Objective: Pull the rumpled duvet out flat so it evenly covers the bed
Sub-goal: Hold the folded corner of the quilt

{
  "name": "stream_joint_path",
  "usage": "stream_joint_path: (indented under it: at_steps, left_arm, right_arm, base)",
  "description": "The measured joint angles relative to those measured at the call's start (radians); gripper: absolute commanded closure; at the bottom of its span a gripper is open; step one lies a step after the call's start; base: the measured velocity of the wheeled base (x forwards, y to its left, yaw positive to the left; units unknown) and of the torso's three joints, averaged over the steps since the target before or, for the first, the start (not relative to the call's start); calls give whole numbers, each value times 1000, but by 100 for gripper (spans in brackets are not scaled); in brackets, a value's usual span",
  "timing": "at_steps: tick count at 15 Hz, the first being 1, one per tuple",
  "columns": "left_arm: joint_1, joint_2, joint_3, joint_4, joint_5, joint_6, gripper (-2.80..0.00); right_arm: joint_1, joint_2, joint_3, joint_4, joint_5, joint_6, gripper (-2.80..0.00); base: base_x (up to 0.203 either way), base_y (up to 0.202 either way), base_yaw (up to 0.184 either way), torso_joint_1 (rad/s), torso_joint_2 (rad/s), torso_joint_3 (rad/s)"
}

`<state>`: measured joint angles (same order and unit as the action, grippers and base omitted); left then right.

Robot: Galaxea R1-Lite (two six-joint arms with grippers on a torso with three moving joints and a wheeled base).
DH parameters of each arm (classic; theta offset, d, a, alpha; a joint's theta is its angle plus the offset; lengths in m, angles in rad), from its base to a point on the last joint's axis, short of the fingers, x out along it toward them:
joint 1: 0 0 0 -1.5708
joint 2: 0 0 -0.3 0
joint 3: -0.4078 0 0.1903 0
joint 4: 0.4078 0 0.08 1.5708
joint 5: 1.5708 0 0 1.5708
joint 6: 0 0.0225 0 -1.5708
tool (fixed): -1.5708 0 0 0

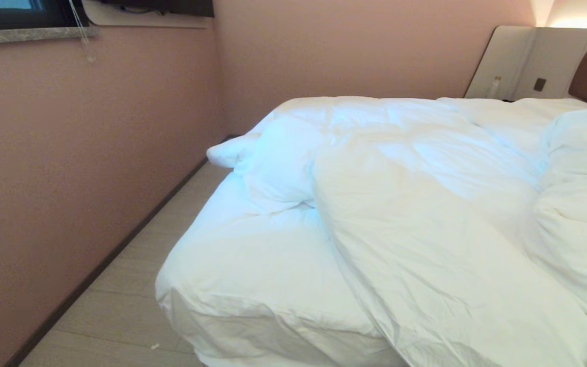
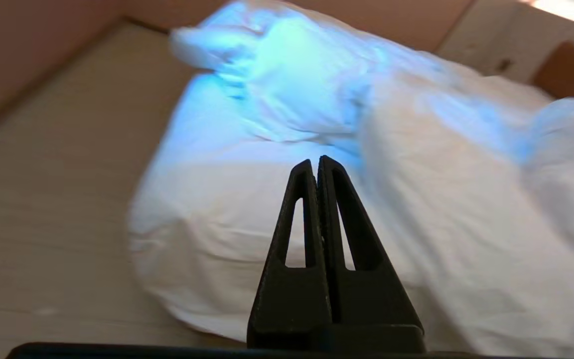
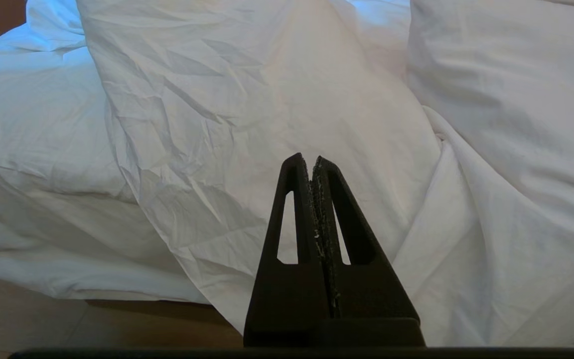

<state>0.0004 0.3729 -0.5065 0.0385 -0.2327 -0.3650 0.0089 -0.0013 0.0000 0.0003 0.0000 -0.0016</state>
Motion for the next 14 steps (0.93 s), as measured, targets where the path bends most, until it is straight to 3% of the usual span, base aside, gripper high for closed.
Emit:
stream_joint_path:
  at_steps: [5, 14]
  left_arm:
    - [0, 360, -159, -162, -74, -180, 0]
    - [-7, 1074, -379, -547, -237, -311, 0]
  right_arm:
    - [0, 0, 0, 0, 0, 0, 0]
    - [0, 0, 0, 0, 0, 0, 0]
  base:
    - [0, 0, 0, 0, 0, 0]
    - [0, 0, 0, 0, 0, 0]
